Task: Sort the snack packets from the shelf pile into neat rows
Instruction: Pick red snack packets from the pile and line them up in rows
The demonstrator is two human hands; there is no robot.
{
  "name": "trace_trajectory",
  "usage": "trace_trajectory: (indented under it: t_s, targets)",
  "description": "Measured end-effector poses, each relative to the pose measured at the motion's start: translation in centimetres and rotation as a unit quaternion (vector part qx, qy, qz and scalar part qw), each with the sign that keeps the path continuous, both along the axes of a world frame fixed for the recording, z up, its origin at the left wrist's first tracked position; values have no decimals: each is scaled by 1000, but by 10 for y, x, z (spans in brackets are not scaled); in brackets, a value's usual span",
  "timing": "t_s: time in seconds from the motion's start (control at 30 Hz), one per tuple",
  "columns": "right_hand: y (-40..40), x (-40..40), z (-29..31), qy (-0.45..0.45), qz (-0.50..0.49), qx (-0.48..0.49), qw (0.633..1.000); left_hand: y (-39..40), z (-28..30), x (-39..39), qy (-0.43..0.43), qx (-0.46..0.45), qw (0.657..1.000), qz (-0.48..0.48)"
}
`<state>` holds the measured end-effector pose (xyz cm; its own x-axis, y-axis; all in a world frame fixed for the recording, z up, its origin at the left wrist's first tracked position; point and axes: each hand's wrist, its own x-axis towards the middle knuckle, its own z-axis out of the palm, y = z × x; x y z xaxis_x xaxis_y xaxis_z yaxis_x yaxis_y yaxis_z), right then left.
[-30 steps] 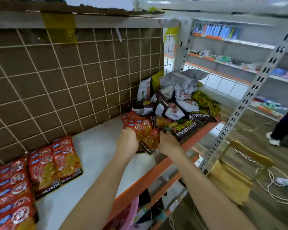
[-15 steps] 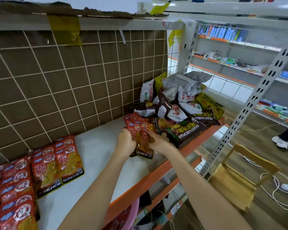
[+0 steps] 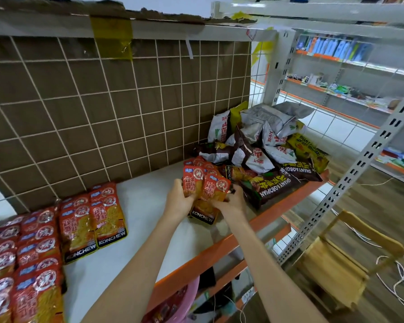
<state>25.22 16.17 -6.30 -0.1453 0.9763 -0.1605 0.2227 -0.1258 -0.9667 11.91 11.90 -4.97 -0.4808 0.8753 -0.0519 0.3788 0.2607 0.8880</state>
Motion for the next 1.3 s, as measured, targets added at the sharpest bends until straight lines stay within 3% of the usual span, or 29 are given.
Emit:
trace_trajectory:
  t_s: [0.37, 0.6, 0.77, 0.93, 1.1, 1.17, 1.3]
  targets:
    - [-30, -47, 16, 107, 155, -29, 982, -101, 11, -64, -40, 55, 990, 123]
    - [-73, -124, 9, 26, 285, -53, 957, -176, 12, -100, 21, -52, 967, 250]
    - [-96, -157, 0, -35, 284, -5, 958, -188, 10, -103, 50, -124, 956, 262]
    - [-104, -164, -3, -128, 295, 89, 943, -182, 16, -93, 127, -226, 935, 240]
    - [-109, -165, -6, -206, 303, 165, 916, -181, 15, -85, 216, -248, 921, 208]
    - [-112, -162, -7, -238, 306, 204, 899, -179, 19, -81, 276, -294, 896, 185]
    - [-115, -149, -12, -220, 360, 292, 858, -186, 11, -88, 374, -291, 866, 158]
